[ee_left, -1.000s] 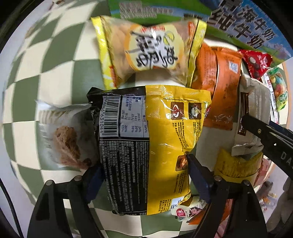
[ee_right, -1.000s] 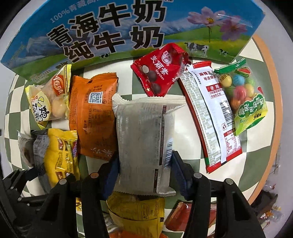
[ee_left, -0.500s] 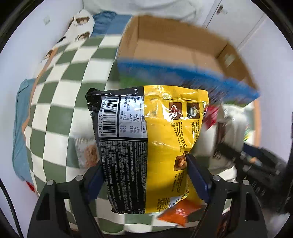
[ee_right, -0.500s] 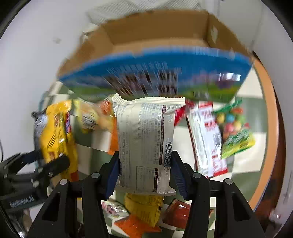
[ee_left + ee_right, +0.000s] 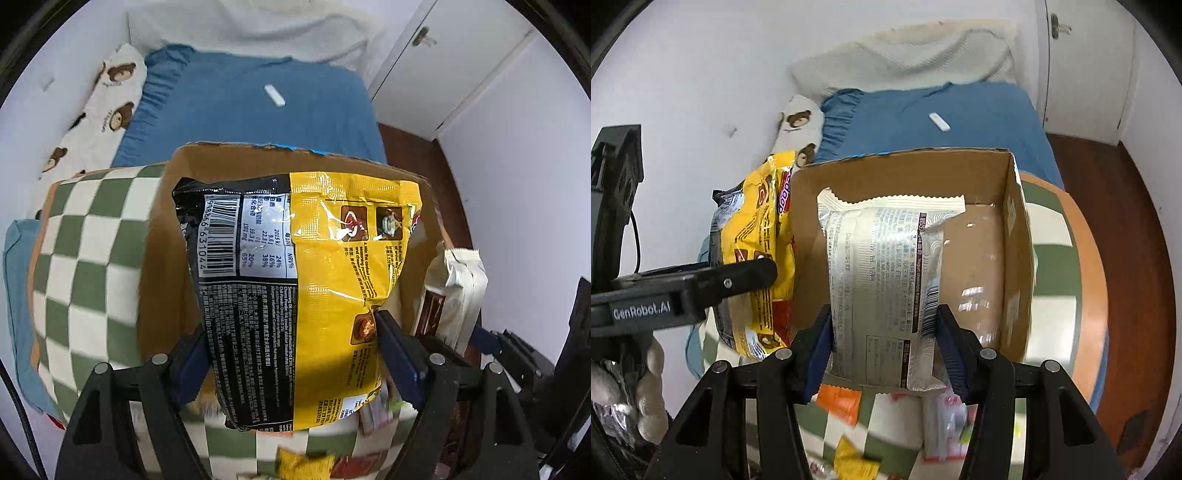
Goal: Organize snacks
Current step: 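Carry both packets into the cardboard box and open both tools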
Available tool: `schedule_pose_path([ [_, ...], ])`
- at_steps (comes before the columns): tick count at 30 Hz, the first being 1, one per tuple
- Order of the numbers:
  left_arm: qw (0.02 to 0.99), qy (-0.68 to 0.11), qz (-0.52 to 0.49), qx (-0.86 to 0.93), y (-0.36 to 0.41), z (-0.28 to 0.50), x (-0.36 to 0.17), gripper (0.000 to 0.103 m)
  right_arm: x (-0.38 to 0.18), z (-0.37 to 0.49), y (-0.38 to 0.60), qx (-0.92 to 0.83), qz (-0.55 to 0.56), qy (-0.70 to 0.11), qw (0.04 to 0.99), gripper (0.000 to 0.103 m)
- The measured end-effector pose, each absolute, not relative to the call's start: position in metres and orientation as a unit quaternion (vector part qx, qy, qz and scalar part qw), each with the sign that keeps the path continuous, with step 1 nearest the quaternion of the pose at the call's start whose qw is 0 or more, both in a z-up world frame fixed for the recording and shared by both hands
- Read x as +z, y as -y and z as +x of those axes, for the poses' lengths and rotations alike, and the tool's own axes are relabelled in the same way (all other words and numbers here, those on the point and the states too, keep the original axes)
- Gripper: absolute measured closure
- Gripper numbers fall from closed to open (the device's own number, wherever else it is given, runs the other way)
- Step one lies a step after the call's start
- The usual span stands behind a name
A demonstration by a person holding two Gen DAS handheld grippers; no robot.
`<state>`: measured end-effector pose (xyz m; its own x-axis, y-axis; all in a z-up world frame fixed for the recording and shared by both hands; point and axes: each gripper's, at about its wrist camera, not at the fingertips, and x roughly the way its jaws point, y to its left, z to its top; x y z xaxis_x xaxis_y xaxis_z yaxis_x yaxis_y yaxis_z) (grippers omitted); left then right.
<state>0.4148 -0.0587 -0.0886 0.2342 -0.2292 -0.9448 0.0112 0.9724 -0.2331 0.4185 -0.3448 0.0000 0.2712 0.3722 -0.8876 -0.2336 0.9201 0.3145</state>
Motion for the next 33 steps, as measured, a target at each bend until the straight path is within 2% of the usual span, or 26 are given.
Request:
schedule_pose_path([
  [6,0.742,-0.663,-0.073,-0.068,0.072,0.488,-0.145,0.021,-0.056,0.491,0.331,0.177,0.054,-0.613,0.768,0.047],
  [16,0.701,-0.709,-0.058,-0.051,0.083,0.521,-0.196,0.021,-0.124,0.542,0.327,0.161,0.035,-0.665,0.728,0.044],
  [17,0.699,-0.71,-0.065,-0.052,0.081,0.522,-0.199,0.021,-0.129,0.546,0.329,0.162,0.036,-0.67,0.723,0.039],
  [18,0.699,-0.71,-0.067,-0.053,0.079,0.524,-0.2,0.018,-0.131,0.548,0.328,0.161,0.033,-0.673,0.721,0.022],
  [20,0.705,-0.705,-0.062,-0.051,0.078,0.521,-0.196,0.011,-0.137,0.551,0.329,0.15,0.026,-0.678,0.719,0.004],
  [23,0.713,-0.698,-0.055,-0.048,0.076,0.517,-0.188,0.006,-0.137,0.546,0.333,0.151,0.019,-0.682,0.715,0.004],
  [33,0.759,-0.65,-0.023,0.0,0.066,0.474,-0.157,0.006,-0.114,0.52,0.328,0.127,0.005,-0.678,0.724,0.004],
])
